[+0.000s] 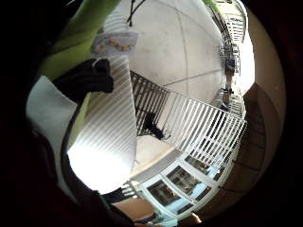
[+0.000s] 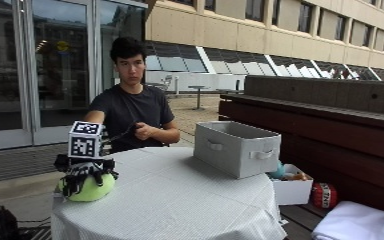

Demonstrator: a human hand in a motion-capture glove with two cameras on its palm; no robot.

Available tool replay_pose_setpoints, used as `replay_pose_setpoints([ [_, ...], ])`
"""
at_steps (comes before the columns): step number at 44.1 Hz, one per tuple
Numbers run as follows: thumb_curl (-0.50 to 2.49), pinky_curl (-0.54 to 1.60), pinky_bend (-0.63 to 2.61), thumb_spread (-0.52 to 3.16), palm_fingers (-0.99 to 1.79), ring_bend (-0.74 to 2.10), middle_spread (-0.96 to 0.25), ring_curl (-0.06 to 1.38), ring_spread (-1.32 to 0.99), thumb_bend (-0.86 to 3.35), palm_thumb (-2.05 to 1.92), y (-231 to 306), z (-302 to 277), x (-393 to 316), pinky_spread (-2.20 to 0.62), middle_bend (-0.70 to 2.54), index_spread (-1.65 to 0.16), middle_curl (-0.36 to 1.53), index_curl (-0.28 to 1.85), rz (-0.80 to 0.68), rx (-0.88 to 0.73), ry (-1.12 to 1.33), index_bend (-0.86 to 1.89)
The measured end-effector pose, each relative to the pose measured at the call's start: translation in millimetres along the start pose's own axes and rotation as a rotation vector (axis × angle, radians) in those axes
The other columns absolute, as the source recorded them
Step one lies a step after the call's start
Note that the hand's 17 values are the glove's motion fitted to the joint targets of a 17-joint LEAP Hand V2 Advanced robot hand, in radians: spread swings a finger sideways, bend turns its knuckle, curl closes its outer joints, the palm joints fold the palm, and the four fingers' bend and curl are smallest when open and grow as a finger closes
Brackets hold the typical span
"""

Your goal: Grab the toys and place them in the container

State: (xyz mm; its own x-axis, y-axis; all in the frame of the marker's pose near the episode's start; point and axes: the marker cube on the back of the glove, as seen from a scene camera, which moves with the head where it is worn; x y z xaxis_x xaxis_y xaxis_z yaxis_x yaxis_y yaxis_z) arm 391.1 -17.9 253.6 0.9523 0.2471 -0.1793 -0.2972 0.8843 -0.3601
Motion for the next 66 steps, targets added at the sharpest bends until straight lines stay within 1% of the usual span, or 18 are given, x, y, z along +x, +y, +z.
replay_pose_setpoints([
  [8, 0.4, 0.39, 1.51, 1.11, 0.41, 1.06, -0.17, 0.48, -0.34, 0.24, 0.6, 0, 2, 3, -0.4, 0.24, -0.34, 0.31, 0.02, 0.016, 0.019, -0.015, 0.02],
  [10, 0.43, 0.36, 1.43, 1.1, 0.59, 1.14, -0.22, 0.49, -0.38, 0.28, 0.69, 1, 1, 6, -0.43, 0.36, -0.35, 0.35, 0.02, 0.014, 0.027, -0.03, 0.06],
  [13, 0.46, 0.34, 1.36, 1.05, 0.64, 1.16, -0.28, 0.5, -0.41, 0.29, 0.74, 2, 0, 8, -0.46, 0.43, -0.36, 0.38, 0.01, 0.019, 0.044, -0.064, 0.08],
  [16, 0.52, 0.3, 1.19, 0.95, 0.93, 1.3, -0.33, 0.53, -0.42, 0.38, 0.9, 0, -2, 9, -0.49, 0.64, -0.37, 0.45, 0.0, 0.049, 0.071, -0.095, 0.08],
  [17, 0.52, 0.31, 1.22, 0.92, 0.82, 1.25, -0.34, 0.5, -0.43, 0.36, 0.88, 0, -2, 9, -0.49, 0.58, -0.37, 0.43, -0.01, 0.058, 0.082, -0.101, 0.07],
  [18, 0.54, 0.3, 1.16, 0.92, 0.95, 1.32, -0.35, 0.54, -0.42, 0.41, 0.94, 0, -2, 9, -0.5, 0.67, -0.37, 0.47, 0.0, 0.065, 0.094, -0.105, 0.08],
  [20, 0.56, 0.29, 1.14, 0.88, 0.95, 1.32, -0.37, 0.53, -0.42, 0.41, 0.96, 0, -3, 9, -0.51, 0.68, -0.37, 0.48, -0.01, 0.081, 0.119, -0.111, 0.07],
  [23, 0.61, 0.26, 0.97, 0.95, 1.23, 1.26, -0.37, 0.51, -0.4, 0.56, 1.09, -1, -4, 7, -0.52, 0.91, -0.37, 0.55, 0.02, 0.101, 0.152, -0.121, 0.21],
  [24, 0.6, 0.28, 1.01, 0.88, 1.08, 1.31, -0.38, 0.53, -0.41, 0.51, 1.06, -1, -4, 7, -0.52, 0.82, -0.37, 0.52, 0.0, 0.106, 0.16, -0.125, 0.11],
  [25, 0.62, 0.25, 0.93, 0.95, 1.27, 1.25, -0.37, 0.51, -0.4, 0.58, 1.11, 0, -5, 7, -0.53, 0.93, -0.36, 0.56, 0.04, 0.11, 0.168, -0.128, 0.25],
  [27, 0.64, 0.25, 0.86, 0.93, 1.35, 1.21, -0.36, 0.5, -0.38, 0.59, 1.11, 2, -6, 5, -0.53, 0.94, -0.35, 0.56, 0.09, 0.117, 0.188, -0.133, 0.42],
  [38, 0.69, 0.31, 0.88, 0.45, 1.21, 1.16, -0.36, 0.49, -0.39, 0.34, 0.83, 24, -49, -17, -0.49, 0.9, -0.29, 0.57, 0.23, 0.064, 0.203, -0.166, 0.75],
  [43, 0.71, 0.35, 0.94, 0.39, 1.12, 1.16, -0.38, 0.49, -0.4, 0.27, 0.75, 23, -78, -25, -0.48, 0.82, -0.28, 0.56, 0.26, -0.121, 0.349, -0.167, 0.76],
  [47, 0.73, 0.38, 0.99, 0.38, 1.06, 1.16, -0.4, 0.49, -0.4, 0.23, 0.72, 52, -113, -39, -0.47, 0.77, -0.29, 0.56, 0.27, -0.013, 0.228, -0.18, 0.72],
  [50, 0.75, 0.39, 1.0, 0.38, 1.05, 1.16, -0.41, 0.49, -0.41, 0.21, 0.71, 64, -139, -52, -0.46, 0.74, -0.29, 0.57, 0.27, 0.045, 0.235, -0.186, 0.7],
  [56, 0.78, 0.41, 1.02, 0.4, 1.02, 1.15, -0.44, 0.49, -0.41, 0.18, 0.69, 107, -200, -79, -0.46, 0.69, -0.31, 0.57, 0.28, -0.093, 0.181, -0.165, 0.63],
  [61, 0.8, 0.41, 1.02, 0.42, 1.02, 1.15, -0.45, 0.5, -0.42, 0.17, 0.69, 112, -233, -110, -0.45, 0.66, -0.32, 0.58, 0.28, -0.114, 0.374, -0.182, 0.59],
  [66, 0.83, 0.41, 1.02, 0.45, 1.02, 1.13, -0.46, 0.49, -0.42, 0.15, 0.69, 127, -260, -144, -0.45, 0.63, -0.33, 0.59, 0.28, -0.108, 0.436, -0.189, 0.55],
])
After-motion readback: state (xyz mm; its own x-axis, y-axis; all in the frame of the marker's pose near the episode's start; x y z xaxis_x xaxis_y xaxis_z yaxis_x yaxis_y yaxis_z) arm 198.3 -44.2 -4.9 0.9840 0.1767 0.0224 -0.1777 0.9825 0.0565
